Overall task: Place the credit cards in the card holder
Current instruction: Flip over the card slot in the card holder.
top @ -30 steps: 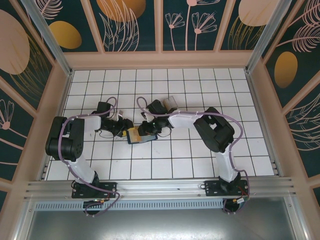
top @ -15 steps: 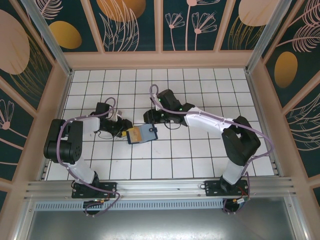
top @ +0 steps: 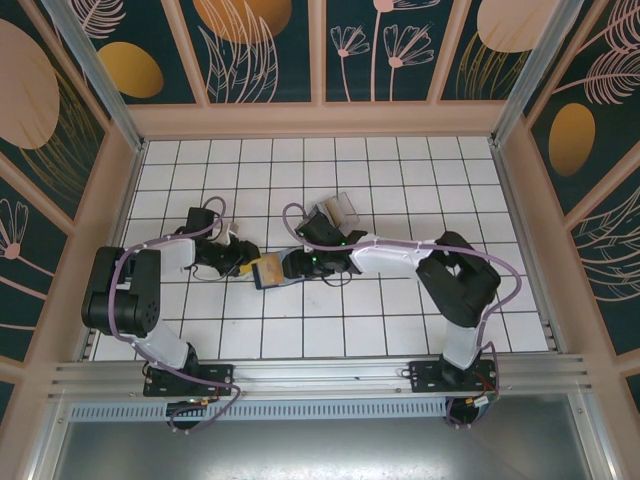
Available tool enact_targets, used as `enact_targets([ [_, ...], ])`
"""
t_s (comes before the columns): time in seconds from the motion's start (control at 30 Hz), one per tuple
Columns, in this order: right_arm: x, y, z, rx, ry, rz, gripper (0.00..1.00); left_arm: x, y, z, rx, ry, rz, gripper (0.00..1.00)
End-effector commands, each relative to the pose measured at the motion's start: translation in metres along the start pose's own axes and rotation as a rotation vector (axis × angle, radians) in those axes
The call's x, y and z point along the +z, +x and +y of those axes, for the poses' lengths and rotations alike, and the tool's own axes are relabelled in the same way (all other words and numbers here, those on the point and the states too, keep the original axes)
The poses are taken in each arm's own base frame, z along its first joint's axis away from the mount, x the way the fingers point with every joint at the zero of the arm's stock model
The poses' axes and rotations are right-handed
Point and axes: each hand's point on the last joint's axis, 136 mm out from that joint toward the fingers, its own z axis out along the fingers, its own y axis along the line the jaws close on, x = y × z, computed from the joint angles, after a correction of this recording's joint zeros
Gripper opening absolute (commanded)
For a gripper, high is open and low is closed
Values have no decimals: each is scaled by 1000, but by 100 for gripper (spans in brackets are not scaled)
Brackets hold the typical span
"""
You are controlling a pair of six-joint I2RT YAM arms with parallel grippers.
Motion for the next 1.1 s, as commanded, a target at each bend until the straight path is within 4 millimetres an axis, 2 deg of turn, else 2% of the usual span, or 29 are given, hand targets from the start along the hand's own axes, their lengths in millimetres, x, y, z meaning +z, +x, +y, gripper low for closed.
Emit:
enact_targets([
  [0.0, 10, -8, -8, 19, 48, -17, 57, -7, 3, 5, 12, -30, -13, 31],
  [0.17, 21, -4, -11, 15, 48, 5, 58, -9, 2, 9, 31, -62, -27, 25],
  [0.43, 30, 1, 5, -13, -7, 49, 58, -6, 5, 9, 29, -42, -5, 13],
  [0.67, 36, 5, 30, -58, -132, 94, 57, -5, 4, 10, 29, -45, -7, 11],
  [0.83, 28, 1, 51, -115, -229, 87, 56, -3, 5, 12, 26, -51, 2, 11],
  [1.0, 24, -1, 67, -157, -295, 81, 48, -3, 6, 15, 24, -60, 1, 11],
  [1.07, 23, -3, 68, -164, -297, 76, 47, -2, 7, 16, 18, -61, 10, 11],
])
